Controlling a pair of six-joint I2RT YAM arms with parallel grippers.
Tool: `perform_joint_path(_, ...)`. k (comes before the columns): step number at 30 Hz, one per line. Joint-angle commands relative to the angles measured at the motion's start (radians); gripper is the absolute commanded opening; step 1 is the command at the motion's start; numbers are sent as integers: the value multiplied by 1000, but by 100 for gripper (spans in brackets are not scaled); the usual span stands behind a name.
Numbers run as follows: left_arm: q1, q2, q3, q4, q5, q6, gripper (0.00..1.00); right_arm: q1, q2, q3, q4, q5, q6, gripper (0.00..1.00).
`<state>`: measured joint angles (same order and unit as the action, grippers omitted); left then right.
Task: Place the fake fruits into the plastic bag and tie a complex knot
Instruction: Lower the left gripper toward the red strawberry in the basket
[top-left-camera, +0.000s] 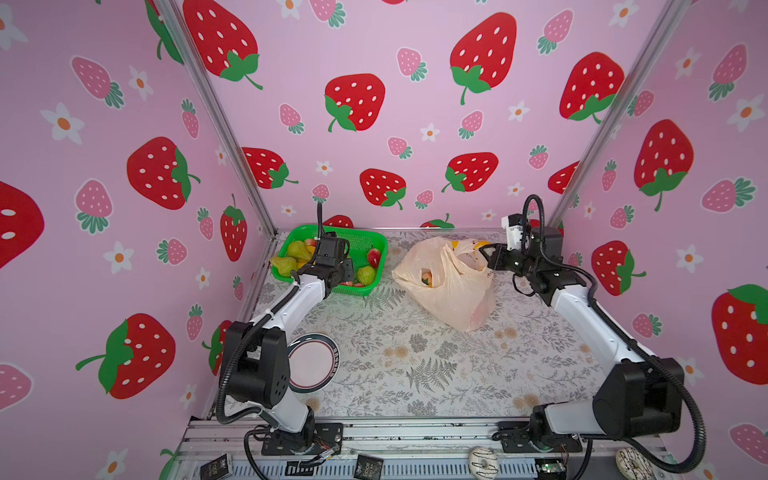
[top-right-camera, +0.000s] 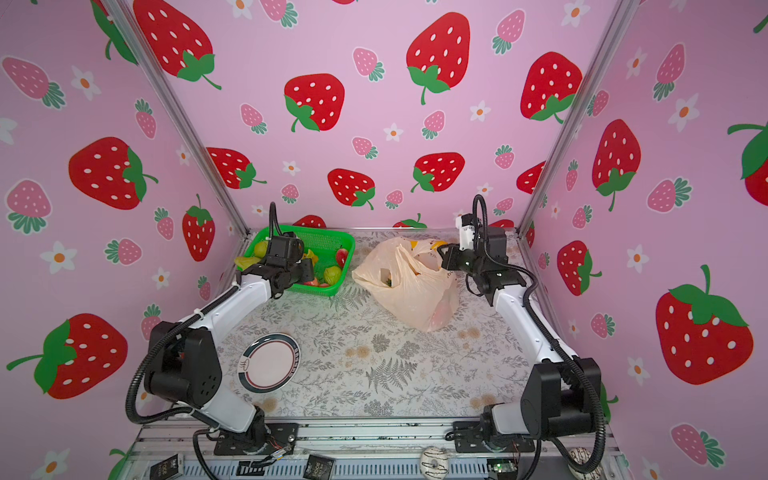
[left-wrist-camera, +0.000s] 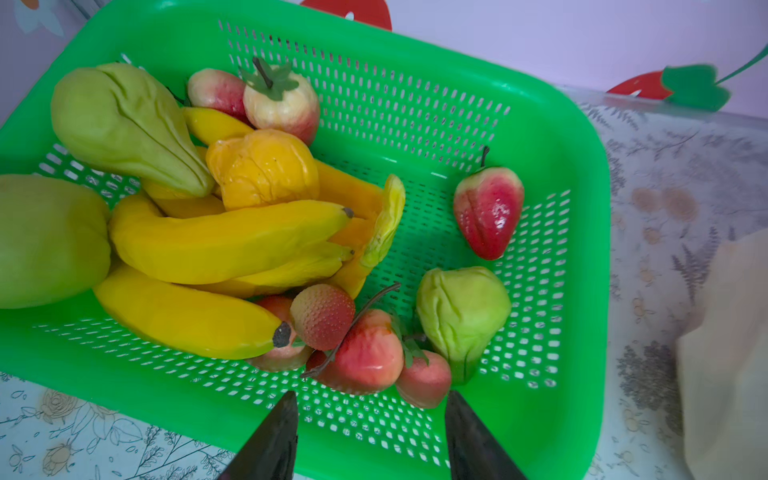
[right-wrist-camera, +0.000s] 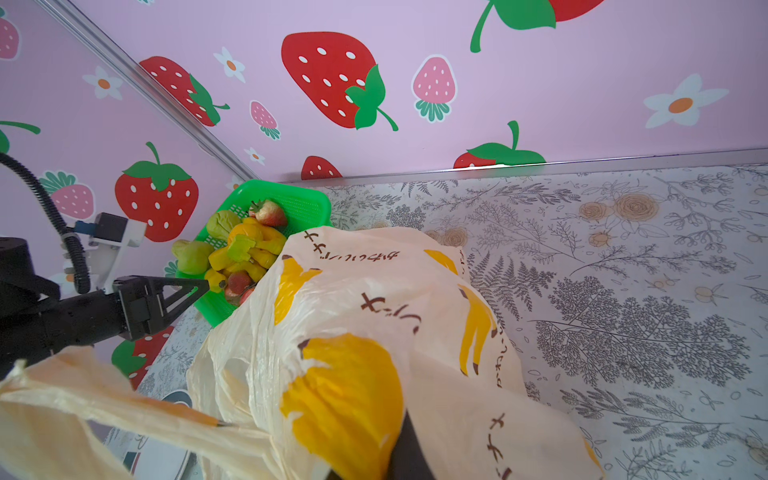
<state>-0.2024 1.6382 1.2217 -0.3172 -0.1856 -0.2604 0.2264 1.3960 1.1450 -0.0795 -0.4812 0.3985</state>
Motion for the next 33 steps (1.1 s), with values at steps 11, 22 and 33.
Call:
perform_joint_path(11, 28, 194, 199, -113, -122, 90, 59, 1, 9, 1, -15, 6, -15, 8)
perform_joint_path(22, 64, 256, 251, -149, -50, 98, 56, 1, 24, 3, -15, -2, -13, 8)
perform_joint_path(33, 65, 294, 281, -169, 14, 87, 51, 2, 22, -4, -13, 1, -13, 8)
